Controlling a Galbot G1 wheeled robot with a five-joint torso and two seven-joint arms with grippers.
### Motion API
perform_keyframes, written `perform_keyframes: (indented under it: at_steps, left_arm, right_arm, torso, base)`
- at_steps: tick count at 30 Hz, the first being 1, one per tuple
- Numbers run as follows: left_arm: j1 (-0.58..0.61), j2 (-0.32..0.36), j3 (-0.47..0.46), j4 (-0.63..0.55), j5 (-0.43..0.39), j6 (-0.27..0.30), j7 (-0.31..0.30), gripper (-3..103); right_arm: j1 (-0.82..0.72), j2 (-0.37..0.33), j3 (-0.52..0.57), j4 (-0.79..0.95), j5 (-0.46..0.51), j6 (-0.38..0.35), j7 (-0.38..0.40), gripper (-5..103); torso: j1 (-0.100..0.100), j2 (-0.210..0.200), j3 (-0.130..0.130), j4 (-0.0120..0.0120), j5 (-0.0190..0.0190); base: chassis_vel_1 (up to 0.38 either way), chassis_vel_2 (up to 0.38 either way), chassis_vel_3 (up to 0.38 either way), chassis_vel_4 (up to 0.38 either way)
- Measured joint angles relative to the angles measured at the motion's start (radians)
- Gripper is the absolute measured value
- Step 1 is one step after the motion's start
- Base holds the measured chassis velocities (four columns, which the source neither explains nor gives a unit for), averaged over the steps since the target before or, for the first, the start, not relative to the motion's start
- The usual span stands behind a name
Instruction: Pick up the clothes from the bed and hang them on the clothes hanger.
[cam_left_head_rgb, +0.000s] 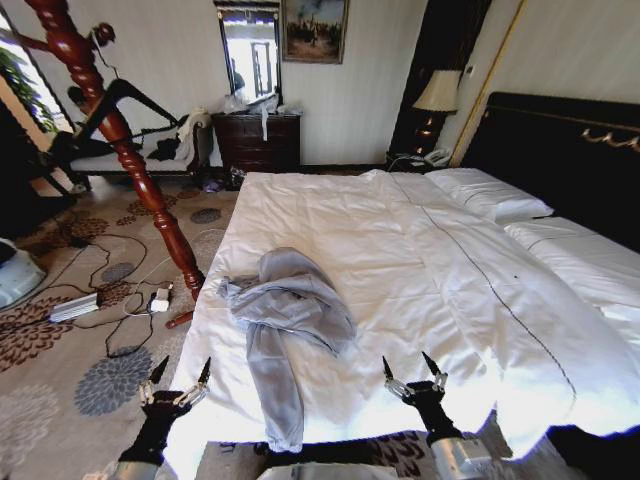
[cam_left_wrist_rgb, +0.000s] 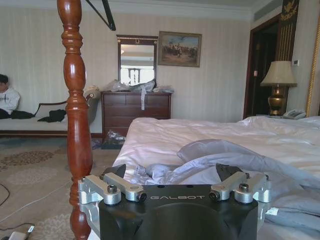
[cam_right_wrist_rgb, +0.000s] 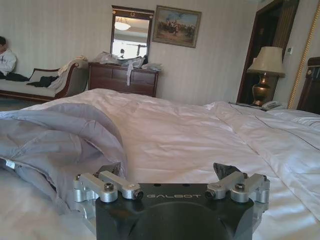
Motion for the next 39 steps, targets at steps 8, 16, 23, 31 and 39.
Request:
perform_keyframes:
  at_steps: [8,16,23,31,39]
  left_arm:
    - [0.011,0.000,0.004,0.005,0.005,-0.001,0.001,100]
    - [0.019,-0.022,0.018,0.023,0.043,-0.004,0.002,100]
    - [0.032,-0.046,0.017,0.027,0.064,-0.004,0.002,100]
    - [0.037,-0.063,0.006,0.031,0.071,-0.002,0.002,100]
    - [0.032,-0.067,0.005,0.038,0.070,0.004,0.002,100]
  right_arm:
    - [0.017,-0.105,0.002,-0.028,0.034,-0.008,-0.006,100]
    - [0.104,-0.270,-0.052,-0.098,0.180,-0.096,-0.009,100]
    - [0.238,-0.379,-0.162,-0.210,0.184,-0.130,-0.009,100]
    - [0.363,-0.369,-0.288,-0.283,0.168,-0.156,-0.002,100]
    - [0.450,-0.302,-0.347,-0.312,0.177,-0.180,0.016,100]
  torso:
    - [0.000,0.000,0.000,0.0000,0.0002]
    - [0.000,0.000,0.000,0.0001,0.0001]
    - [0.000,0.000,0.000,0.0001,0.0002]
    - [0.000,0.000,0.000,0.0000,0.0001]
    - [0.000,0.000,0.000,0.0001,-0.0001]
  base:
    - [0.000,0.000,0.000,0.000]
    - [0.000,0.000,0.000,0.000]
    - [0.000,0.000,0.000,0.000]
    - [0.000,0.000,0.000,0.000]
    - [0.000,0.000,0.000,0.000]
